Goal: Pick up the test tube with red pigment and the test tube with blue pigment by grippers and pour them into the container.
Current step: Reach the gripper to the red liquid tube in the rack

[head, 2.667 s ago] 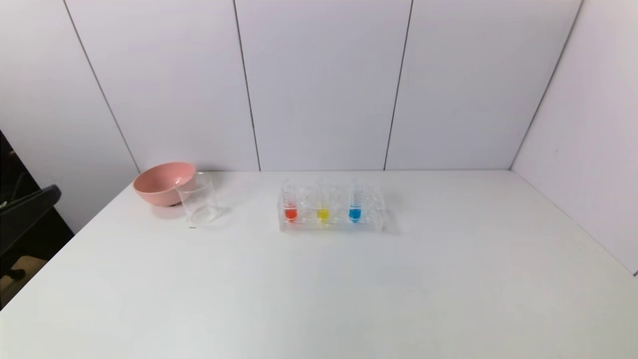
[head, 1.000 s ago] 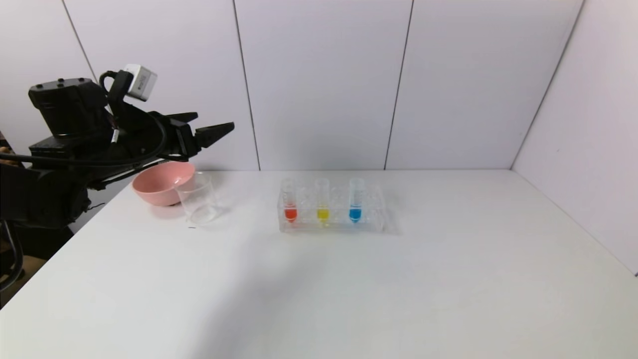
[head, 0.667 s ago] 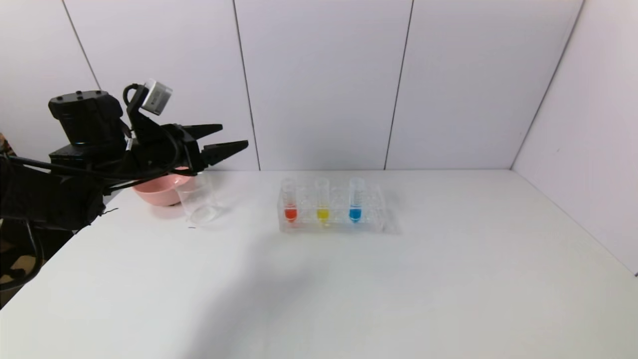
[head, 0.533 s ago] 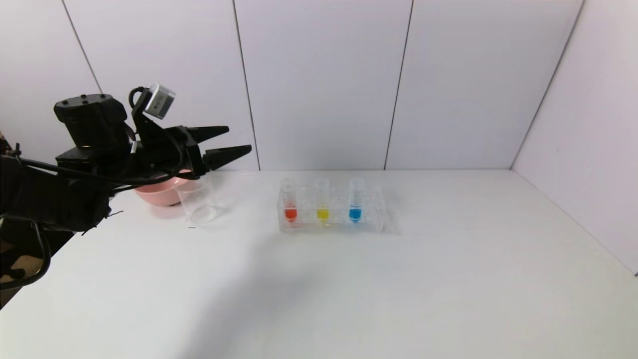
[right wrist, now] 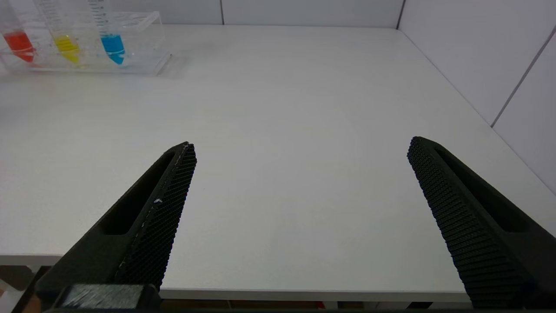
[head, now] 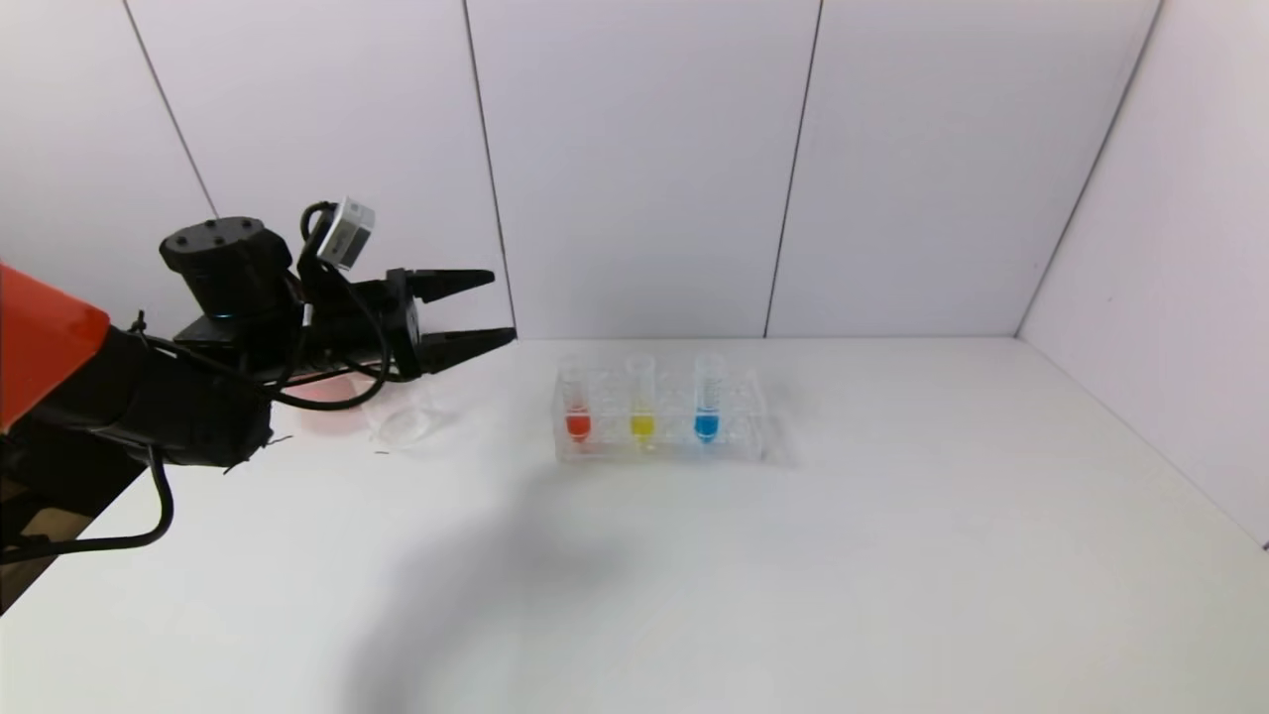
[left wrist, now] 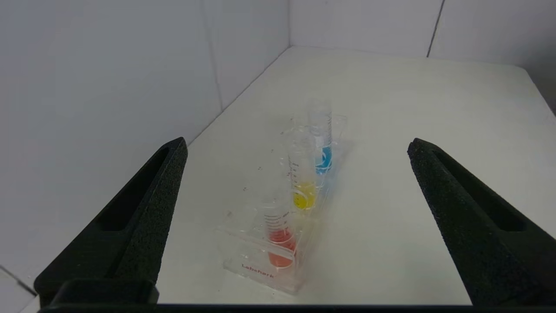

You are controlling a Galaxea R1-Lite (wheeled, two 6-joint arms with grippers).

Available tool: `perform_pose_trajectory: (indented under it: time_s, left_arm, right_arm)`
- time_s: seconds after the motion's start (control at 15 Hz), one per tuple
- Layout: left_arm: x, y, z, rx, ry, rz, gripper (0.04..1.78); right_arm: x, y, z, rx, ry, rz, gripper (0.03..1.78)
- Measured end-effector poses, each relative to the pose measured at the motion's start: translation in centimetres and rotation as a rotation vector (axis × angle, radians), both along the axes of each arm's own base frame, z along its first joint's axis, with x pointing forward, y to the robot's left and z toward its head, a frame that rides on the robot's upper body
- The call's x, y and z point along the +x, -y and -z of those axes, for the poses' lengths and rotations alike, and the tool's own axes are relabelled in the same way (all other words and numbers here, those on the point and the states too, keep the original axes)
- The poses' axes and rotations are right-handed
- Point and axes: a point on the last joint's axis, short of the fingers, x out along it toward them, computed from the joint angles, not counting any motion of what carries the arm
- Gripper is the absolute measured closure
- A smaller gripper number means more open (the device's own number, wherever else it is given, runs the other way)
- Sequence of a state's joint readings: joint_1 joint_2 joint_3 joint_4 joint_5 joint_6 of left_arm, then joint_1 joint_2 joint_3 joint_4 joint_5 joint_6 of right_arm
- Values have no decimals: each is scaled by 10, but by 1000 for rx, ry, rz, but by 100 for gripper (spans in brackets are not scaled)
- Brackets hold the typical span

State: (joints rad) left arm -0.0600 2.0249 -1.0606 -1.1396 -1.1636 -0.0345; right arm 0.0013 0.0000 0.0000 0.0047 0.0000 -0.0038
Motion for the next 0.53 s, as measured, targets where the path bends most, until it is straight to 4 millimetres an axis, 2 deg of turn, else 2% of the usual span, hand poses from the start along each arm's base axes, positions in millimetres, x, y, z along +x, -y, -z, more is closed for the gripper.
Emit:
perform_pose_trajectory:
  time_s: [0.27, 0.53]
  left_arm:
    - [13, 2, 14, 29, 19, 179, 4]
    - [23, 13, 25, 30, 5, 215, 4]
  right_arm:
    - [0, 0, 0, 0, 0, 0, 4]
    - [0, 0, 0, 0, 0, 0, 4]
